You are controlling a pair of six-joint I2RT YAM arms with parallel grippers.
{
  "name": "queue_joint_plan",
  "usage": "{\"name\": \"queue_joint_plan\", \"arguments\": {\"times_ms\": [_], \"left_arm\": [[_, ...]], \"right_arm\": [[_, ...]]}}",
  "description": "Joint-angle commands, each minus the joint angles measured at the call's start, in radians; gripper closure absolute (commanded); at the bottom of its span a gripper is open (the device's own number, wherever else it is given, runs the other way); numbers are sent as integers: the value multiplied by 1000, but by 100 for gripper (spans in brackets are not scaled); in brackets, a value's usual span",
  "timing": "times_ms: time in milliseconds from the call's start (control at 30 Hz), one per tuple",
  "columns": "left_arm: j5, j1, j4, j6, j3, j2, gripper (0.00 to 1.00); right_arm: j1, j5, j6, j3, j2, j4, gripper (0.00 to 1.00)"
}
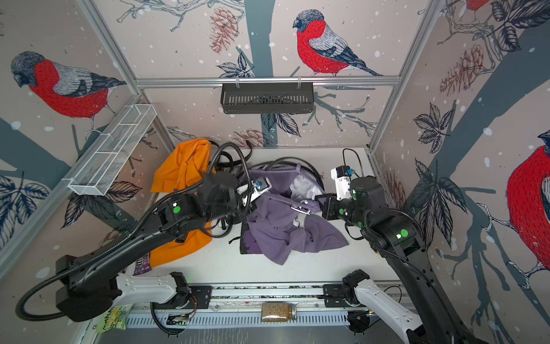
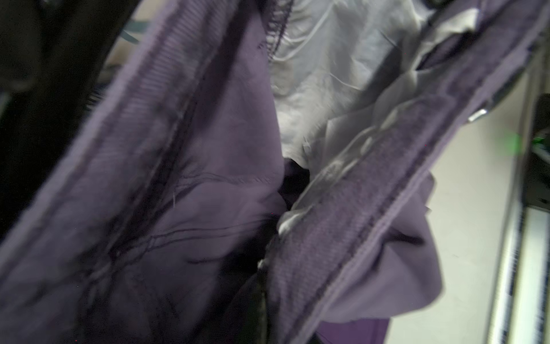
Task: Remove the belt from the trousers
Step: Adjust the trousers at the center of the board.
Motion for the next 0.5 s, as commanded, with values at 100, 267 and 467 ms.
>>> {"name": "queue_joint_plan", "arguments": {"times_ms": [100, 267, 467], "left_arm": [[123, -8, 64, -303, -248, -119, 100], [320, 92, 92, -317, -274, -149, 100], [481, 193, 82, -307, -261, -143, 100]], "right_arm": [[3, 73, -80, 3, 38, -52, 25], [37, 48, -241, 0, 73, 41, 1], [357, 113, -345, -142, 82, 258, 0]]}}
